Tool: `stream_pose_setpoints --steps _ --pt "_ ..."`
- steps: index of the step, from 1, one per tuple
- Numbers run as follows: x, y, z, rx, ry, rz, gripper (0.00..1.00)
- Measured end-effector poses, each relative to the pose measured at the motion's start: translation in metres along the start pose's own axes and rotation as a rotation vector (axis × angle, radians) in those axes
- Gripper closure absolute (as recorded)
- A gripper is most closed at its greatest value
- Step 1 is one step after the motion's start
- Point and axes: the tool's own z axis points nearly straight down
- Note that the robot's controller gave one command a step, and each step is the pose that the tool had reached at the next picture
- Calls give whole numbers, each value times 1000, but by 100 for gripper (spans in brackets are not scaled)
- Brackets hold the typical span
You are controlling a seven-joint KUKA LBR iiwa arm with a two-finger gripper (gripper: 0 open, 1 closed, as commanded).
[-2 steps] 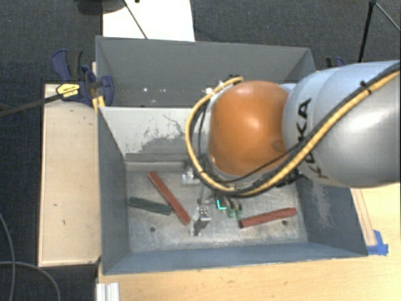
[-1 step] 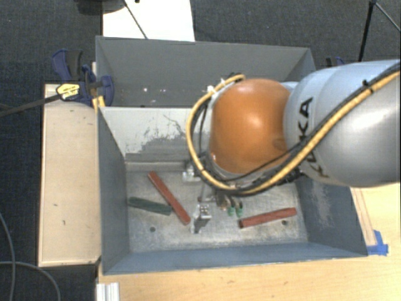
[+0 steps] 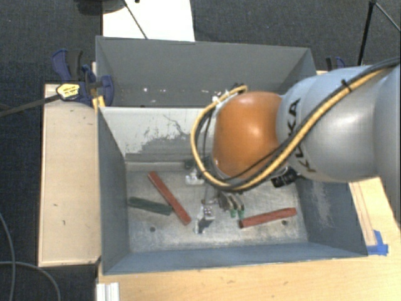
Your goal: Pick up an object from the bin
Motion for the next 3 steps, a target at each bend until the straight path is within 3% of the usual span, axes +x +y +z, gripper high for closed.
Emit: stream_pose_setpoints --steps 1,2,3 --pt "-7 -24 69 1 2 -99 0" --pt "-43 11 96 0 -3 101 100" --pt "-43 11 96 0 -3 103 100"
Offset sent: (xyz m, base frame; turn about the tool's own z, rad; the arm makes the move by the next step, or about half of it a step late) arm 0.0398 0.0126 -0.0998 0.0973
